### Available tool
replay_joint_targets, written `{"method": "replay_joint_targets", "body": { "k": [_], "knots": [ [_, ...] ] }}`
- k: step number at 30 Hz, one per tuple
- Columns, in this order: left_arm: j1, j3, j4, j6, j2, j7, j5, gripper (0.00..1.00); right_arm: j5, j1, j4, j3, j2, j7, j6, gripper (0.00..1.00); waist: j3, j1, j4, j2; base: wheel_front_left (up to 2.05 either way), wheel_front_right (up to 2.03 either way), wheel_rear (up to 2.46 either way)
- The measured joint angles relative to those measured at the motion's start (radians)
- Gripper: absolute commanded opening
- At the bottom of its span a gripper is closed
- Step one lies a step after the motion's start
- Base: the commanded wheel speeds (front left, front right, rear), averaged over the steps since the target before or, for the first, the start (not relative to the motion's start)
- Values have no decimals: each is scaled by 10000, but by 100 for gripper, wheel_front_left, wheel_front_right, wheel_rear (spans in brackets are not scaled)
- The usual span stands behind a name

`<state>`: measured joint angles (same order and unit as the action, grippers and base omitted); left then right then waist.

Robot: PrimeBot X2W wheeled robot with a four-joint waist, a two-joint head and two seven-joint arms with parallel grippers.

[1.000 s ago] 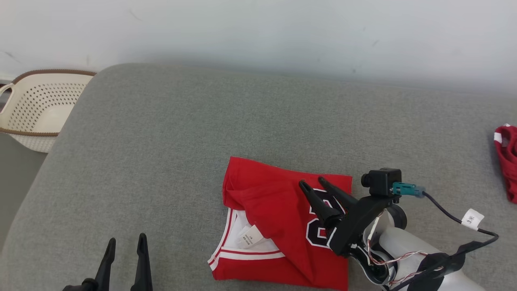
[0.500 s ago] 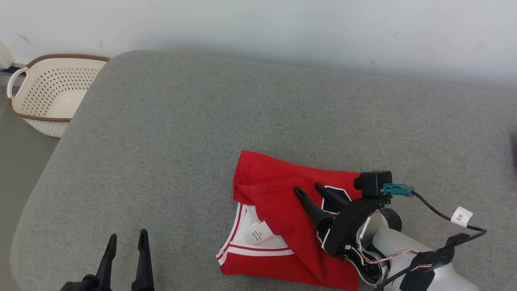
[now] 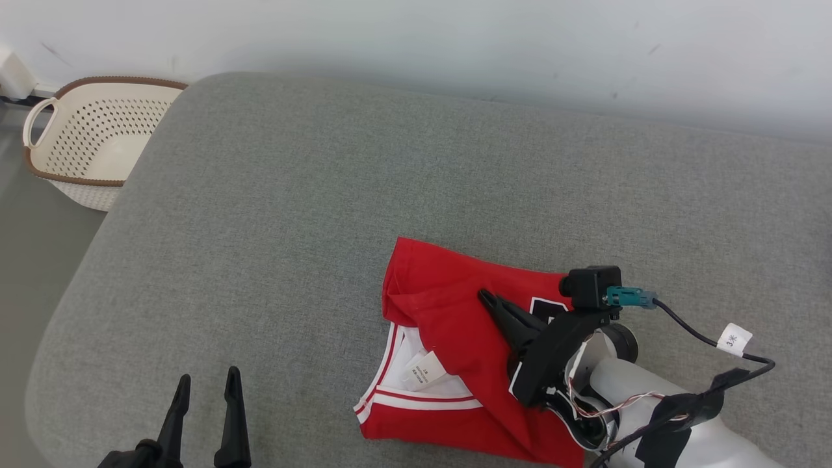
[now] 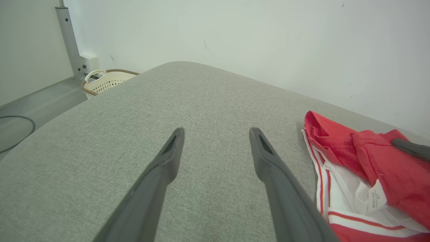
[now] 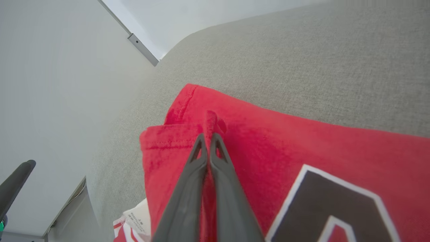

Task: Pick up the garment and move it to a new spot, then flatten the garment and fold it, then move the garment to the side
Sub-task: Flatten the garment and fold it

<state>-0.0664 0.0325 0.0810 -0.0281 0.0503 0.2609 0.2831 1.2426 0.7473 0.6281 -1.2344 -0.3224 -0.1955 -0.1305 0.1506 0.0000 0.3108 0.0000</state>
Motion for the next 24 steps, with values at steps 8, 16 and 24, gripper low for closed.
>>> {"method": "replay_joint_targets", "body": {
  "k": [8, 16, 24],
  "knots": [
    [-2, -23, 40, 0, 0, 0, 27, 100, -297, 97, -1005, -282, -44, -351, 0, 0, -83, 0, -40, 0, 0, 0, 0],
    [-6, 29, 105, 4, 2, 0, 29, 100, -395, -315, -2023, -435, 52, -63, 0, 0, -206, 0, 7, 0, 0, 0, 0],
    [-101, 119, 157, 13, 2, 0, 123, 100, -623, -863, -2196, -476, 412, 558, 0, 0, -215, 0, 191, 0, 0, 0, 0]
  ]
}}
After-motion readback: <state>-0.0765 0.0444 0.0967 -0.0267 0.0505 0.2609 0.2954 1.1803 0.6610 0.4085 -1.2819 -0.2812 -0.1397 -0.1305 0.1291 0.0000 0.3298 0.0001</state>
